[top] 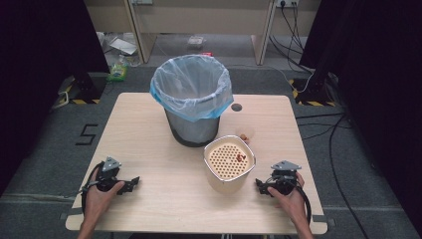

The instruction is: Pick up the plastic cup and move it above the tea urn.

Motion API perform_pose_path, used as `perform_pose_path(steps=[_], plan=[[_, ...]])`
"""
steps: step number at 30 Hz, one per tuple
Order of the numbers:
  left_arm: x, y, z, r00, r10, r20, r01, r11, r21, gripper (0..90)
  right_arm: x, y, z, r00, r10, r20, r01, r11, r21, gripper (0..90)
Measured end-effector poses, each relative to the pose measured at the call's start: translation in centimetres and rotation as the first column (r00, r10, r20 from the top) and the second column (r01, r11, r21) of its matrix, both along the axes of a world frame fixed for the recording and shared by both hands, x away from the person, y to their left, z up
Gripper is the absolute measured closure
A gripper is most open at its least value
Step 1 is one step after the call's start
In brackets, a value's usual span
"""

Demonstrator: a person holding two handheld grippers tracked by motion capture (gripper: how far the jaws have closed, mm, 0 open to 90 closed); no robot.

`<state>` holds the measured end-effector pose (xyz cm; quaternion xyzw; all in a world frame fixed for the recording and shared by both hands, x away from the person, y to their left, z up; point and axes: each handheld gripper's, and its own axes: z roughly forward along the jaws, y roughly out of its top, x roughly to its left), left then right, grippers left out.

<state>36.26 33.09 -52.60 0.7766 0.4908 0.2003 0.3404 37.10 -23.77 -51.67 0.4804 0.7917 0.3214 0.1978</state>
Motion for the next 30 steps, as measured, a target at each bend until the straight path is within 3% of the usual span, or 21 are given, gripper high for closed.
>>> perform_pose_path(steps=[2, 3, 4, 5, 6, 7, 15, 20, 24, 30], plan=[[0.0, 0.0, 0.0, 1.0000, 0.000, 0.000, 0.000, 1.0000, 0.000, 0.0, -0.1, -0.1, 0.1, 1.0000, 0.003, 0.002, -0.003, 1.000, 0.001, 8.0], [0.0, 0.0, 0.0, 1.0000, 0.000, 0.000, 0.000, 1.0000, 0.000, 0.0, -0.1, -0.2, 0.3, 1.0000, 0.001, 0.004, -0.001, 1.000, 0.006, 15.4], [0.0, 0.0, 0.0, 1.0000, 0.000, 0.000, 0.000, 1.0000, 0.000, 0.0, -0.1, -0.2, 0.3, 1.0000, 0.001, 0.004, -0.001, 1.000, 0.006, 15.4], [0.0, 0.0, 0.0, 1.0000, 0.000, 0.000, 0.000, 1.0000, 0.000, 0.0, -0.2, -0.4, 0.6, 0.9999, 0.011, 0.007, -0.011, 1.000, 0.011, 24.2], [0.0, 0.0, 0.0, 1.0000, 0.000, 0.000, 0.000, 1.0000, 0.000, 0.0, -0.2, -0.4, 0.6, 0.9999, 0.011, 0.007, -0.011, 1.000, 0.011, 24.2], [0.0, 0.0, 0.0, 1.0000, 0.000, 0.000, 0.000, 1.0000, 0.000, 0.0, -0.1, -0.5, 0.9, 0.9998, -0.003, 0.019, 0.003, 1.000, 0.011, 17.4], [0.0, 0.0, 0.0, 1.0000, 0.000, 0.000, 0.000, 1.0000, 0.000, 0.0, 0.3, -0.7, 3.3, 0.9959, -0.045, 0.078, 0.041, 0.998, 0.052, 21.8], [0.0, 0.0, 0.0, 1.0000, 0.000, 0.000, 0.000, 1.0000, 0.000, 0.0, 1.3, -0.5, 5.0, 0.9954, -0.044, 0.085, 0.041, 0.998, 0.040, 18.9], [0.0, 0.0, 0.0, 1.0000, 0.000, 0.000, 0.000, 1.0000, 0.000, 0.0, 2.5, -0.2, 6.3, 0.9942, -0.025, 0.104, 0.022, 0.999, 0.037, 22.4], [0.0, 0.0, 0.0, 1.0000, 0.000, 0.000, 0.000, 1.0000, 0.000, 0.0, 4.4, 0.1, 8.5, 0.9894, -0.029, 0.142, 0.020, 0.997, 0.069, 36.2]])
